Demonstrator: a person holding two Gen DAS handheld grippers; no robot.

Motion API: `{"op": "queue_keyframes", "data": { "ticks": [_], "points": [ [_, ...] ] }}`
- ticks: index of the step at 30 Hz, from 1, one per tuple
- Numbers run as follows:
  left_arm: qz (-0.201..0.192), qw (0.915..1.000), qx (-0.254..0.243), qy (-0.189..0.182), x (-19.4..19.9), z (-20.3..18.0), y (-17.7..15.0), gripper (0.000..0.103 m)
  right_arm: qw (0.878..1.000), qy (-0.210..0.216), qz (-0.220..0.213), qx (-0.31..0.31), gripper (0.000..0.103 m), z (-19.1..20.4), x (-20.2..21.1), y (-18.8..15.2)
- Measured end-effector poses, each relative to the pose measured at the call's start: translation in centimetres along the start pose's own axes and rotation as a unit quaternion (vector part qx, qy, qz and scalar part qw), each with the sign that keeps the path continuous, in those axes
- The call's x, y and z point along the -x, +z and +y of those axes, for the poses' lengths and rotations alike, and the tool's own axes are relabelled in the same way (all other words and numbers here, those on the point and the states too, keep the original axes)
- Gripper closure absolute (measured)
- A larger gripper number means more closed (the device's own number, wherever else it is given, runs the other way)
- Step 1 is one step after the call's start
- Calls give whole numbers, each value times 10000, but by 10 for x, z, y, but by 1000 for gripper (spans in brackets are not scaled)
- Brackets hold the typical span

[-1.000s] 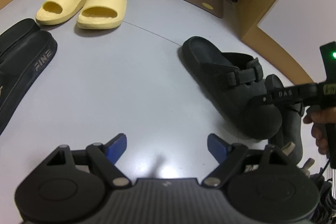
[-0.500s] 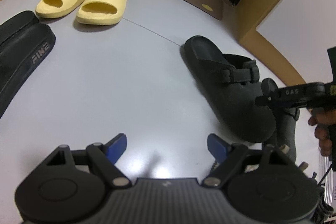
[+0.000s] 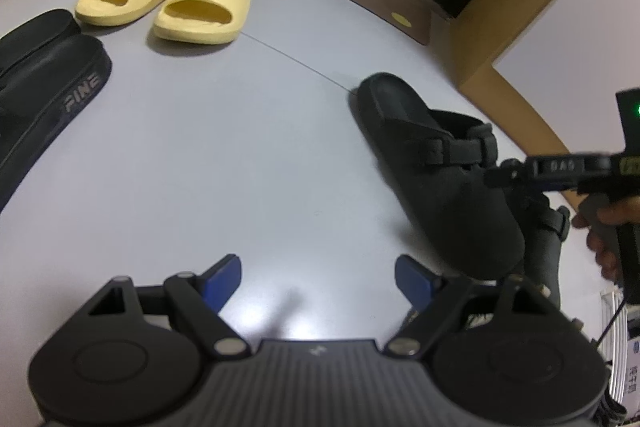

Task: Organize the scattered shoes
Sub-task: 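Grip the clog heel with the right tool and turn it parallel to its mate, then push the clog against its mate and open the right tool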

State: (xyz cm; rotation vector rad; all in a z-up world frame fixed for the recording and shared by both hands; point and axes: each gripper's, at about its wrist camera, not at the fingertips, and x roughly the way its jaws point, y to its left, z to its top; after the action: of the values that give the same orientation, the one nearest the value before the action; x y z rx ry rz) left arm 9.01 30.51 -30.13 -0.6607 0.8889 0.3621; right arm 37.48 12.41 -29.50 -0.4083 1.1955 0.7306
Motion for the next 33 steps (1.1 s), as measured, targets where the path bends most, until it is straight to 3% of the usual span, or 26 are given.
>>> {"op": "queue_keyframes", "data": {
  "ticks": [5, 12, 20, 25, 29, 33],
  "points": [
    [-102, 9996, 276, 20, 4, 12, 5, 17, 9986, -77, 525, -6, 1, 3, -25, -8],
    [-104, 9989, 453, -12, 1, 16, 5, 17, 9867, 37, 1010, -1276, 9, -16, -25, -4],
    [-98, 9986, 496, -125, 1, 16, 3, 17, 9615, 198, 919, -2583, 21, -35, -12, -19],
    [-112, 9982, 568, -166, 0, 16, 3, 17, 9518, 183, 830, -2947, 26, -32, -5, -29],
    [-135, 9982, 563, -179, 0, 17, 3, 17, 9522, 225, 897, -2913, 29, -26, -1, -31],
    [-159, 9979, 601, -177, 1, 21, 4, 17, 9757, -32, 685, -2082, 27, -10, 11, -17]
  ]
}}
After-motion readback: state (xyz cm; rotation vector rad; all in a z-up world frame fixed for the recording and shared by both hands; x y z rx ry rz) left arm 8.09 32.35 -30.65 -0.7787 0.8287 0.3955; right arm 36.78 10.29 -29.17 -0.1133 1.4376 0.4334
